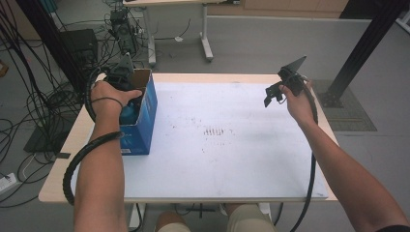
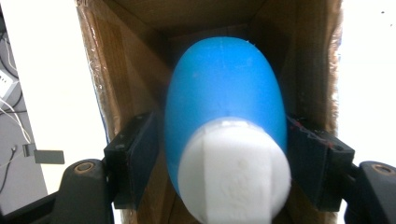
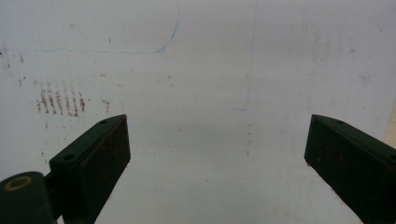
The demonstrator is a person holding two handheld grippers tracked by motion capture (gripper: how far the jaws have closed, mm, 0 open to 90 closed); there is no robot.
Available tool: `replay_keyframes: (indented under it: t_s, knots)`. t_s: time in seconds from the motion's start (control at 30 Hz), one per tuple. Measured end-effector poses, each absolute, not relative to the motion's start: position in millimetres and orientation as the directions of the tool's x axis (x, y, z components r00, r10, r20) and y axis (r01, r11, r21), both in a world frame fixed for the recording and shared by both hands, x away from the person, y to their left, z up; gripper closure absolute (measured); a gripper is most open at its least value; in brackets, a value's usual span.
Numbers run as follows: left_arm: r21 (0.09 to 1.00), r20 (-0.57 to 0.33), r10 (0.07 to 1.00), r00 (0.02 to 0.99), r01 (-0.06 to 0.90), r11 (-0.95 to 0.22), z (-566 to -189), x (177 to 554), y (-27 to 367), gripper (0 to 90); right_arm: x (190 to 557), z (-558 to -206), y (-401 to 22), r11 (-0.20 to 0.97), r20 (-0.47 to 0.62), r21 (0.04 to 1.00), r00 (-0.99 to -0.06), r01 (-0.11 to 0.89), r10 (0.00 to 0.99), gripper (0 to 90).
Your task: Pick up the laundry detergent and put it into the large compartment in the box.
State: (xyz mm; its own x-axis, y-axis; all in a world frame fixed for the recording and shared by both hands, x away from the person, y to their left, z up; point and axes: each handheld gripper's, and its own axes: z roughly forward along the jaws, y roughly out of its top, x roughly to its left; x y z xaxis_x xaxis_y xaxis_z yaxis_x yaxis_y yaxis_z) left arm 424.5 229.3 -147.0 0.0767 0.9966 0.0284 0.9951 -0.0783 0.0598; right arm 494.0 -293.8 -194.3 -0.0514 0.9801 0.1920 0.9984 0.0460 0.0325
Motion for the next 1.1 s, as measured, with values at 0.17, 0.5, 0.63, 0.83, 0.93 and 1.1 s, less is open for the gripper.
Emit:
replay_keyframes:
  t_s: [0.17,0.5,0.63,0.83,0.93,1.1]
  knots:
    - [0.066,0.028,0.997,0.078,0.995,-0.080,-134.7,421.8,229.6,27.9,494.3,-193.9,-292.2,0.052,0.193,0.034,-0.058,0.998,0.980,7.0]
    - [0.128,0.010,0.989,0.151,0.980,-0.151,-88.5,411.9,217.6,20.2,495.4,-192.1,-290.4,0.051,0.194,0.032,-0.056,0.998,0.979,7.0]
    - [0.149,-0.013,0.978,0.206,0.968,-0.202,-76.3,408.9,206.0,17.3,496.3,-191.7,-289.0,0.050,0.194,0.029,-0.054,0.998,0.979,7.0]
    - [0.147,-0.053,0.953,0.297,0.947,-0.287,-70.0,411.4,185.1,15.6,498.0,-192.9,-284.5,0.057,0.192,0.020,-0.060,0.998,0.980,7.0]
    - [0.155,-0.055,0.938,0.342,0.931,-0.331,-66.7,410.8,169.9,14.8,498.6,-193.2,-282.3,0.058,0.191,0.018,-0.060,0.998,0.980,7.0]
    - [0.155,-0.055,0.910,0.411,0.904,-0.399,-65.0,409.2,146.6,13.8,499.9,-192.4,-280.5,0.059,0.187,0.014,-0.060,0.998,0.981,7.0]
